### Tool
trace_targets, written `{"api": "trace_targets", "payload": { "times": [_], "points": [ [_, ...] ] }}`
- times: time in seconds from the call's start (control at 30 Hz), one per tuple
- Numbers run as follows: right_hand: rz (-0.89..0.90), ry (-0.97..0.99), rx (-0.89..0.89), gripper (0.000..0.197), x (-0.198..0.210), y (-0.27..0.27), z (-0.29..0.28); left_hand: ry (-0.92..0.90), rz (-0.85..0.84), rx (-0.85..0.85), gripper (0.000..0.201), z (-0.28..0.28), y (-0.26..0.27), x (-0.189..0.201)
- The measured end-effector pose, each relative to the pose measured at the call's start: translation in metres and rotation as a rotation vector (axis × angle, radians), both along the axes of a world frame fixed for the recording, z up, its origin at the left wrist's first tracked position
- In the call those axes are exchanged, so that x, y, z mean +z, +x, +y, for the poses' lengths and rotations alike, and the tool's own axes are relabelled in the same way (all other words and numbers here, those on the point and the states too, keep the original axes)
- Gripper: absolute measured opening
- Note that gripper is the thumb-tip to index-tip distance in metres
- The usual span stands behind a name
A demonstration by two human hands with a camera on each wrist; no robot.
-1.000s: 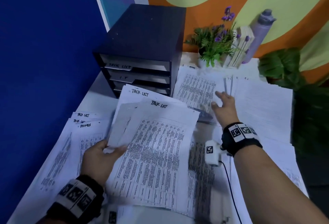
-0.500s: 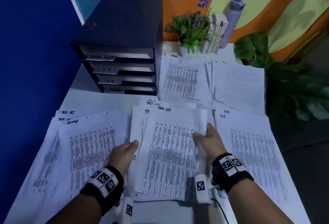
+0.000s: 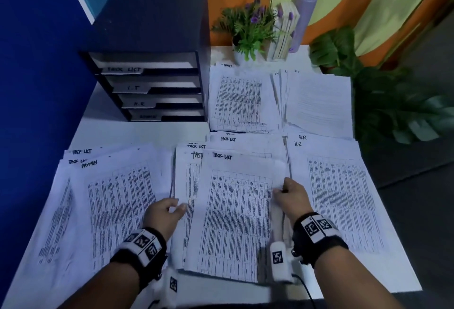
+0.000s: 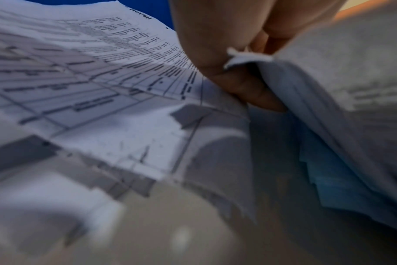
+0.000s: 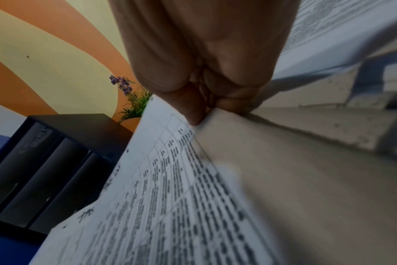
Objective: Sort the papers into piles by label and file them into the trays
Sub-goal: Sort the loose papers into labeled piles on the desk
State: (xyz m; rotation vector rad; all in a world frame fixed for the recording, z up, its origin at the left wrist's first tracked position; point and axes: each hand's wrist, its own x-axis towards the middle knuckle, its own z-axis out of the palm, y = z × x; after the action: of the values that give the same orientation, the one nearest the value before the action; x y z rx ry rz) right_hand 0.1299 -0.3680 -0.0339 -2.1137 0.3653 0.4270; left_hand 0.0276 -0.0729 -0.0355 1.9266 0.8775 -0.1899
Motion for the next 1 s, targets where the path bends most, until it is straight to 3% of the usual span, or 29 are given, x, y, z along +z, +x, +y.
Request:
{"api": "trace_targets", "payload": {
  "times": [0.2,0.3,0.5,0.63,0.77,0.83,0.93,1.0],
  "points": [
    [-0.010,0.052,0.010,0.010,0.005,-0.010,0.013,-0.039,-0.042,-0.019,0.020,-0.008,-0.004,0.007],
    [-0.008,0.056,0.051,0.010,0.008,-0.014,0.021,0.022,-0.065,-0.061,0.005,-0.010,-0.003,0.009],
    [-0.077,-0.097,0.085,0.008,0.002,-0.015,0.034,0.188,-0.135,-0.152,0.024,-0.018,-0.007,0.019],
    [-0.087,-0.029,0.053,0.013,0.005,-0.015,0.039,0.099,-0.240,-0.112,0.033,-0.020,-0.013,0.032],
    [-0.087,0.024,-0.036,0.021,0.017,-0.013,0.032,0.022,-0.295,-0.007,0.026,-0.019,-0.016,0.042],
    [-0.144,0.018,-0.058,0.006,0.018,-0.008,0.026,0.074,-0.301,0.026,0.024,-0.012,-0.016,0.047],
    [-0.216,-0.087,-0.056,0.007,0.019,0.006,0.020,0.273,-0.361,0.039,0.019,0.000,-0.013,0.064],
    [-0.247,-0.125,-0.057,0.026,0.021,0.016,0.019,0.349,-0.435,0.089,0.022,0.008,-0.010,0.081]
  ]
}}
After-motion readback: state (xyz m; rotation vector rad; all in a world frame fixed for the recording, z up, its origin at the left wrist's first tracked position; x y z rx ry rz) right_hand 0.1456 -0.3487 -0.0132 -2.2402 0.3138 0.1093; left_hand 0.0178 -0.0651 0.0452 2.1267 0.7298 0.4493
